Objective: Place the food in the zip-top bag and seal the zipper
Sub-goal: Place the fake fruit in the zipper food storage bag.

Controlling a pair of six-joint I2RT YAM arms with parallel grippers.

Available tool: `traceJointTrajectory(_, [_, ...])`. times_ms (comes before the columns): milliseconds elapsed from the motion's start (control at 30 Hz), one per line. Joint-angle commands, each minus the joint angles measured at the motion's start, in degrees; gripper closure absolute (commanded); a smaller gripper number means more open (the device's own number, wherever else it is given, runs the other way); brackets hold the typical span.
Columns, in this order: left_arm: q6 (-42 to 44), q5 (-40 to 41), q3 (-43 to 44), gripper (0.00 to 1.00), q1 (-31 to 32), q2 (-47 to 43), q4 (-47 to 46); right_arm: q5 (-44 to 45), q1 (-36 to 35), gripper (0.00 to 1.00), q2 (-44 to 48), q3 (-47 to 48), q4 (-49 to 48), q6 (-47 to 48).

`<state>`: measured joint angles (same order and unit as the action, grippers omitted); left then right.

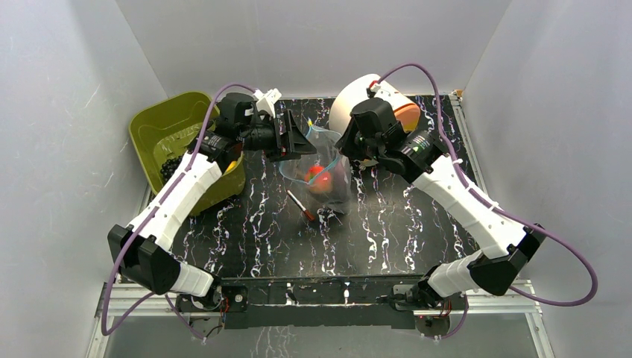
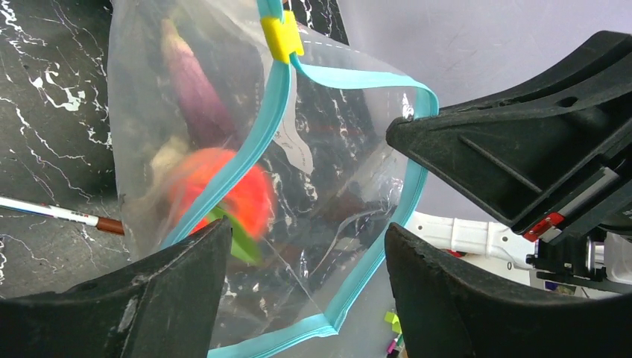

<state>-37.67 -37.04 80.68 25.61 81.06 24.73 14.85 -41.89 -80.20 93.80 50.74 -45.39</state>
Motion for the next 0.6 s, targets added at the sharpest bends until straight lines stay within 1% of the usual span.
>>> traceJointTrajectory(0, [0.7, 0.2, 2.2, 0.25, 0.1, -0.4, 1.0, 0.1, 0.3, 1.0, 2.9, -0.8, -4.0, -0.5])
traceJointTrajectory(100, [0.2, 0.5, 2.3, 0.22, 0.2, -0.4, 0.5, 0.3, 0.3, 1.0, 3.1, -0.9, -3.7, -0.4])
traceJointTrajectory(200, [0.8, 3.0, 4.7, 0.22, 0.1, -0.1, 1.9, 0.5, 0.3, 1.0, 3.4, -1.0, -3.2, 0.1])
traceJointTrajectory(300, [2.4, 7.8, 8.3, 0.25, 0.1, 0.1, 3.9, 0.9, 0.2, 1.0, 4.2, -1.8, -2.7, 0.7])
traceJointTrajectory(367, [3.1, 12.5, 10.4, 0.27, 0.1, 0.2, 6.2, 1.3, 0.3, 1.0, 4.9, -2.8, -2.7, 0.8])
traceJointTrajectory(433, [3.2, 17.7, 11.9, 0.25, 0.0, 0.1, 8.7, 1.6, 0.3, 1.0, 5.5, -3.5, -2.8, 1.1])
traceJointTrajectory(567, [4.0, 22.5, 12.9, 0.24, -1.2, -0.1, 11.3, 1.7, 0.4, 1.0, 5.9, -3.3, -2.8, 2.2])
